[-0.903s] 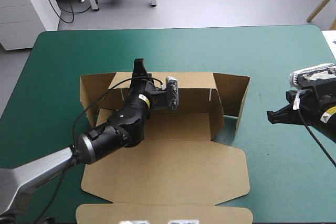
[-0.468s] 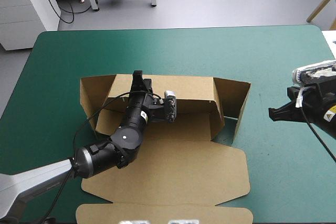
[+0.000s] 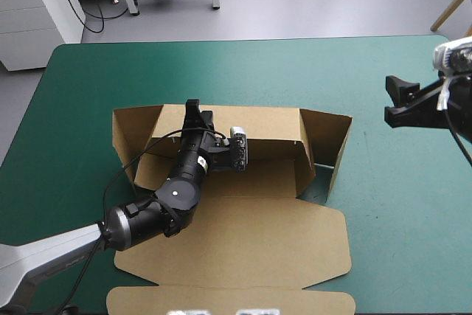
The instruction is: Fold the box
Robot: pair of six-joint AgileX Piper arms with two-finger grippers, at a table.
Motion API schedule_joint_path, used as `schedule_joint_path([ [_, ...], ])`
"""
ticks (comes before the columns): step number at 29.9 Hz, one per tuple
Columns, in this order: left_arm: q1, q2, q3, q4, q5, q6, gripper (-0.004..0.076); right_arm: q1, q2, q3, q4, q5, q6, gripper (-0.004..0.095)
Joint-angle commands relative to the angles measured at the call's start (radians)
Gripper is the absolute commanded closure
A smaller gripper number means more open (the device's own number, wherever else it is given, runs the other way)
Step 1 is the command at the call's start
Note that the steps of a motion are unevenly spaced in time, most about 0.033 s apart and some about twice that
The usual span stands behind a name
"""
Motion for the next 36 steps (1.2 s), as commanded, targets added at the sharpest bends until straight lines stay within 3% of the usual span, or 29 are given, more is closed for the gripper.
schedule_joint_path([
  [1,-0.005,-0.027,-0.007,-0.031,0.012,-0.019,0.0734,-0.001,0.067,-0.101,0.006,-0.065,-0.009,0.0092],
  [8,-0.005,-0.027,-0.007,-0.031,0.012,-0.019,0.0734,-0.001,0.27,-0.278,0.013,-0.034,-0.007,0.0092],
  [19,-0.005,-0.027,-0.007,-0.031,0.012,-0.019,0.0734,-0.001,0.627,-0.505,0.107,0.165,0.028,0.0092],
  [28,-0.005,-0.027,-0.007,-0.031,0.012,-0.019,0.0734,-0.003,0.798,-0.521,0.144,0.253,0.045,0.0094],
  [36,-0.005,-0.027,-0.007,-0.031,0.018,-0.019,0.0734,-0.003,0.836,-0.469,0.152,0.258,0.044,0.0108],
])
